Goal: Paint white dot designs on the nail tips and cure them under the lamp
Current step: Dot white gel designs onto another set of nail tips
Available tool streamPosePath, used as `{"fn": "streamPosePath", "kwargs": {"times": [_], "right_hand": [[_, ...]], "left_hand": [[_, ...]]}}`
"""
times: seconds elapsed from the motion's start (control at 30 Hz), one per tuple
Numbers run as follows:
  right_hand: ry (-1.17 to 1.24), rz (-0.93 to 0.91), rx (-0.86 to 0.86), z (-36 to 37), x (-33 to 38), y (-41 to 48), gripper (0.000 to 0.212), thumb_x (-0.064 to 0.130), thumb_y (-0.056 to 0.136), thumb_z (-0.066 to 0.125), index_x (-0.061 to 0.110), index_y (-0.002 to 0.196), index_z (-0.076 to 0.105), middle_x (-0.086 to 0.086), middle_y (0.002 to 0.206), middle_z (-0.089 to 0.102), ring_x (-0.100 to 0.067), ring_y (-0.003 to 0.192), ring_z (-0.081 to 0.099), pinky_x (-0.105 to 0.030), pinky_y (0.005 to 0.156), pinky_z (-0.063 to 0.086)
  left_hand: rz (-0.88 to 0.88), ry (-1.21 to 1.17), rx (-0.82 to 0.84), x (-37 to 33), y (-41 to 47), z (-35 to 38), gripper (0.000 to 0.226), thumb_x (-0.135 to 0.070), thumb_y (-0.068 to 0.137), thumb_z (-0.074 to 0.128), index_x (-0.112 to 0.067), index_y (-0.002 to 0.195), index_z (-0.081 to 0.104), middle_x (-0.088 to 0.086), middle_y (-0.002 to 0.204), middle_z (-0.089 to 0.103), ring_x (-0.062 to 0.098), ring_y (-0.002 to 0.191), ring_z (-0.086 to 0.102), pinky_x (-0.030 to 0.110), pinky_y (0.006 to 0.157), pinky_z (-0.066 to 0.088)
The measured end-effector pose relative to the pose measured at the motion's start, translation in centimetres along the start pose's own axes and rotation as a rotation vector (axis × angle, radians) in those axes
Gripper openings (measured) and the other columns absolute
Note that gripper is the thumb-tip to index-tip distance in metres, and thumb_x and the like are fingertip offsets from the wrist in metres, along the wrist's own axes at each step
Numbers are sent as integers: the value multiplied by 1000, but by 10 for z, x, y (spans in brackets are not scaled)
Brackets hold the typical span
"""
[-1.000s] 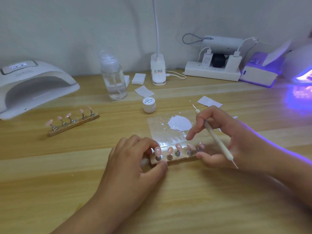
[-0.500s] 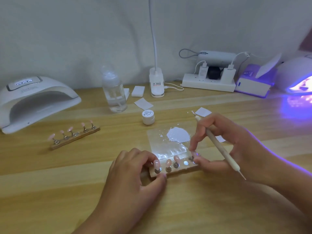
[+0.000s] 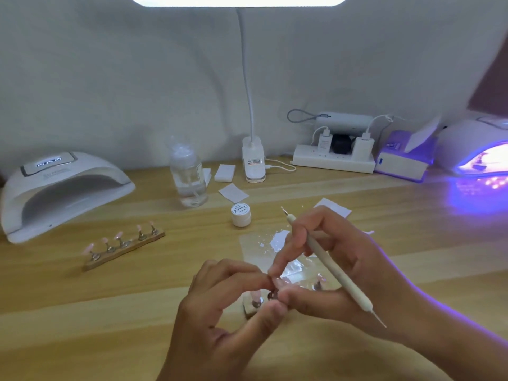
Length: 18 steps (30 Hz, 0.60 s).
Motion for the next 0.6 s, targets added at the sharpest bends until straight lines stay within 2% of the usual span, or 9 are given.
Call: {"fn": "streamPosePath", "kwargs": {"times": [0.17, 0.27, 0.33, 0.4, 0.47, 0.57, 0.6], "right_hand": [[39, 59, 47, 2, -8, 0, 38, 19, 80, 83, 23, 99, 51, 0, 96, 75, -13, 93, 66, -15, 82, 45], [23, 100, 104, 3, -12, 5, 18, 35, 96, 60, 22, 109, 55, 3, 108, 72, -17, 106, 65, -21, 87, 50], [-75, 95, 51, -8, -13, 14, 31, 49, 102, 38, 30, 116, 58, 11, 107, 72, -8, 109, 64, -11, 87, 45], [-206, 103, 5, -24, -19, 26, 35, 55, 103, 31, 39, 120, 57, 18, 98, 71, 0, 104, 63, -7, 85, 42], [-276, 197, -26, -42, -41, 37, 24, 51, 98, 38, 42, 116, 52, 19, 88, 67, 4, 94, 60, -9, 79, 43], [-274, 326, -95, -57, -79, 42, 9, 36, 101, 46, 29, 101, 50, 14, 75, 64, 2, 76, 57, -21, 75, 44], [-274, 328, -157, -58, -86, 41, 13, 32, 103, 46, 23, 95, 51, 11, 70, 63, -1, 71, 57, -22, 72, 43]], "left_hand": [[-70, -53, -3, 9, -2, 0, 6, -38, 78, 70, -34, 82, 72, -12, 83, 68, 10, 82, 60, 11, 73, 39], [-167, -80, -16, 19, -3, -1, 9, -42, 76, 68, -34, 78, 71, -13, 81, 68, 6, 77, 55, 8, 68, 34], [-224, -106, -55, 27, -3, -4, 14, -46, 74, 67, -33, 78, 72, -14, 78, 68, 6, 73, 52, 12, 64, 33], [-258, -107, -116, 33, -3, -11, 18, -49, 73, 67, -33, 79, 74, -13, 74, 66, 7, 71, 50, 15, 63, 34], [-298, -81, -161, 38, -3, -18, 21, -53, 71, 67, -37, 81, 76, -11, 72, 64, 6, 70, 48, 13, 63, 35], [-345, -68, -149, 44, 0, -23, 16, -50, 70, 72, -38, 80, 76, -11, 73, 68, 2, 70, 51, 10, 64, 35], [-351, -71, -129, 46, 1, -22, 11, -45, 72, 74, -37, 80, 75, -12, 75, 70, 0, 71, 54, 11, 65, 36]]}}
Point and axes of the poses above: each hand's wrist, its own y-axis towards the middle knuckle, its own z-axis out of the palm, x = y × z, the point moved 7 cm from there along y, towards the middle knuckle
